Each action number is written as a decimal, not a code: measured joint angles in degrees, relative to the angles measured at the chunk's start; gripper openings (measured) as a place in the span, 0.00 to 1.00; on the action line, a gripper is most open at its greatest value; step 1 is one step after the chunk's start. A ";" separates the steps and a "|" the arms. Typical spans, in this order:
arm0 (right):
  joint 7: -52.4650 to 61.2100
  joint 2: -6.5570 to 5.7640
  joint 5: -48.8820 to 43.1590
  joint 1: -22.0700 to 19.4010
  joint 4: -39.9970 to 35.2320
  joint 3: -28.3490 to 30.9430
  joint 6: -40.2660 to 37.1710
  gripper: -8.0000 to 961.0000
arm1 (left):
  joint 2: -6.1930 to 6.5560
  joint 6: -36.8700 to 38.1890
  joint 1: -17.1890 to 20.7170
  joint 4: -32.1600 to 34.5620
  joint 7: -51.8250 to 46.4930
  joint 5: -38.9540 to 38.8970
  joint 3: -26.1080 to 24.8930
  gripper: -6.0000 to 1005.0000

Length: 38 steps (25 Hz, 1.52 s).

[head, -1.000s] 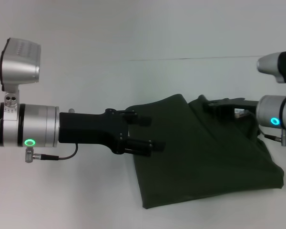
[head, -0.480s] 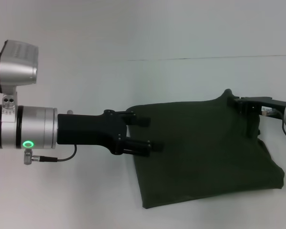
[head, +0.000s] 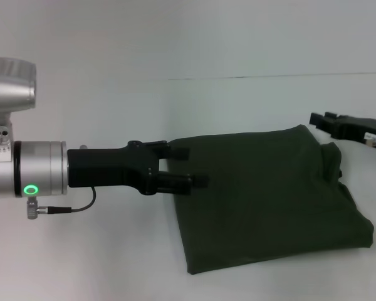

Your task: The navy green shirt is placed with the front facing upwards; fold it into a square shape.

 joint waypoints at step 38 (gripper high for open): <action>-31.52 -2.63 -5.00 -14.64 -10.35 6.00 -52.75 0.97 | -0.28 -26.17 -3.51 -12.69 -41.03 6.79 6.21 0.87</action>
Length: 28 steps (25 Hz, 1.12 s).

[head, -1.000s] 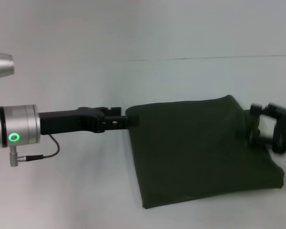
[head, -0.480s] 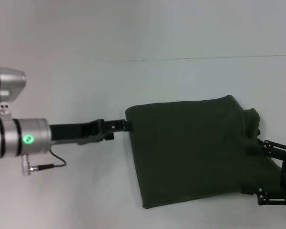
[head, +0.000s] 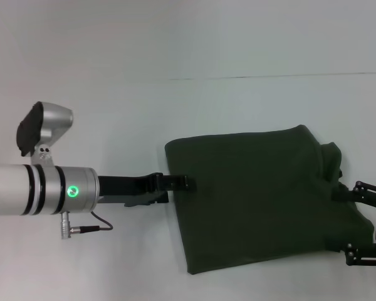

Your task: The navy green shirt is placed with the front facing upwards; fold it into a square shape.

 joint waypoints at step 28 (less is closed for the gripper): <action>1.42 -0.28 -0.09 0.42 -0.08 2.06 0.12 0.97 | -1.41 -4.00 -3.67 -1.03 -2.33 -0.08 8.59 0.69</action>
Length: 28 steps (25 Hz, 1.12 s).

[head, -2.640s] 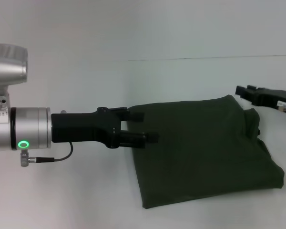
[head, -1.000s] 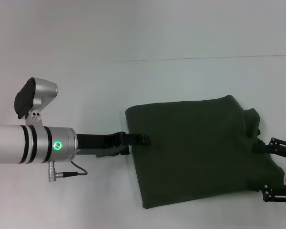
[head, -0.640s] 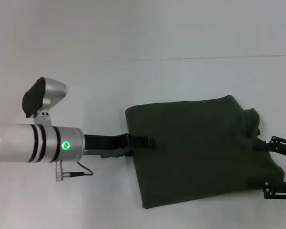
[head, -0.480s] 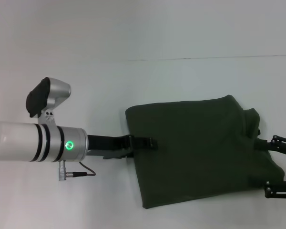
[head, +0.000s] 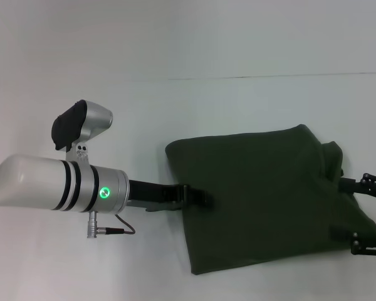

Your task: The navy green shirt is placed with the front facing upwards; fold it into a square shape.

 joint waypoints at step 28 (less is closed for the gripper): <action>0.08 2.37 0.09 1.20 0.53 1.65 2.71 0.97 | 3.53 8.10 9.72 10.98 4.77 1.15 -12.39 0.15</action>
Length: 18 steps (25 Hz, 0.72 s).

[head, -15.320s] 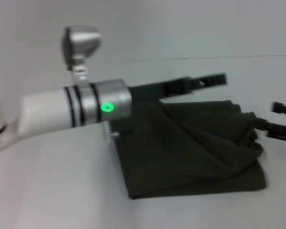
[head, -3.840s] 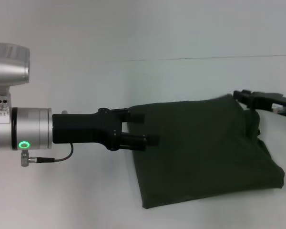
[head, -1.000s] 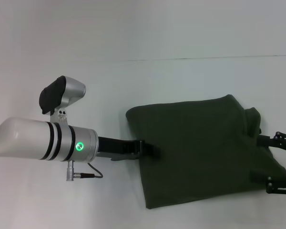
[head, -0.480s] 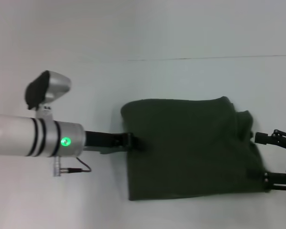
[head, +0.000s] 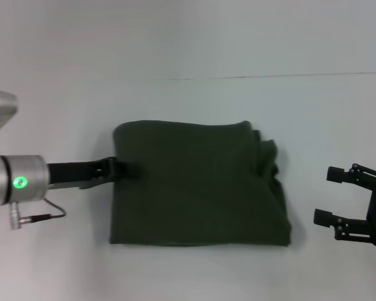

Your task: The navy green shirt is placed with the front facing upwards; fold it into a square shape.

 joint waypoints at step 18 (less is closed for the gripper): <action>2.05 0.66 -0.03 1.89 -0.17 -0.45 1.15 0.97 | 0.09 0.42 1.73 1.40 6.05 1.90 -4.56 0.22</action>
